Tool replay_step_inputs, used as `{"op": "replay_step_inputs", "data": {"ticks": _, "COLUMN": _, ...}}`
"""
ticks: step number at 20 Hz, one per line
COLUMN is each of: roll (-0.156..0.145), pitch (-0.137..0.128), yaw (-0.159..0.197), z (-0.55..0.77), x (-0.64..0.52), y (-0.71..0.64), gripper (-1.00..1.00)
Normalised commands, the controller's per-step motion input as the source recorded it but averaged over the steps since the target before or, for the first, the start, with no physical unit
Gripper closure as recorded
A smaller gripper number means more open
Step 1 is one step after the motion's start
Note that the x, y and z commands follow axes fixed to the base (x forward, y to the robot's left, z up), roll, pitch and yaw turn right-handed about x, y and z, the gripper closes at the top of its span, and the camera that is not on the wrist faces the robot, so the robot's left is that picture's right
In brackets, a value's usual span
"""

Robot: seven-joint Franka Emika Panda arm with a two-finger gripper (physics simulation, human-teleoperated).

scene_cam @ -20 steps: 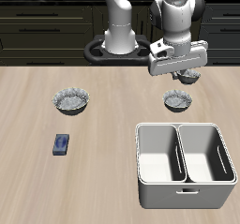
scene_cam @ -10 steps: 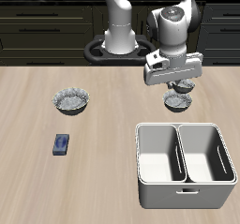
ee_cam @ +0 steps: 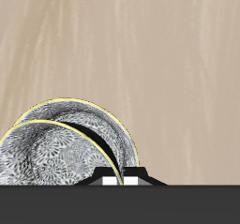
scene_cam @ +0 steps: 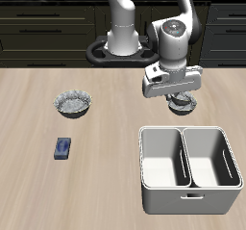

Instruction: Stack the smallest bowl on the middle-sized bowl

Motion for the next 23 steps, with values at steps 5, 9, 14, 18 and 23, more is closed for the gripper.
{"op": "replay_step_inputs", "data": {"ticks": 5, "roll": 0.038, "pitch": 0.060, "yaw": 0.030, "z": -0.31, "x": -0.13, "y": 0.02, "gripper": 1.00}}
{"op": "replay_step_inputs", "data": {"ticks": 9, "roll": 0.020, "pitch": 0.127, "yaw": 0.018, "z": -0.36, "x": -0.19, "y": -0.06, "gripper": -1.00}}
{"op": "replay_step_inputs", "data": {"ticks": 14, "roll": 0.010, "pitch": -0.015, "yaw": 0.013, "z": 0.09, "x": -0.15, "y": -0.03, "gripper": -1.00}}
{"op": "replay_step_inputs", "data": {"ticks": 18, "roll": -0.027, "pitch": -0.037, "yaw": 0.003, "z": 0.18, "x": 0.01, "y": -0.10, "gripper": -1.00}}
{"op": "replay_step_inputs", "data": {"ticks": 23, "roll": 0.007, "pitch": -0.058, "yaw": -0.011, "z": 0.35, "x": -0.03, "y": -0.05, "gripper": -1.00}}
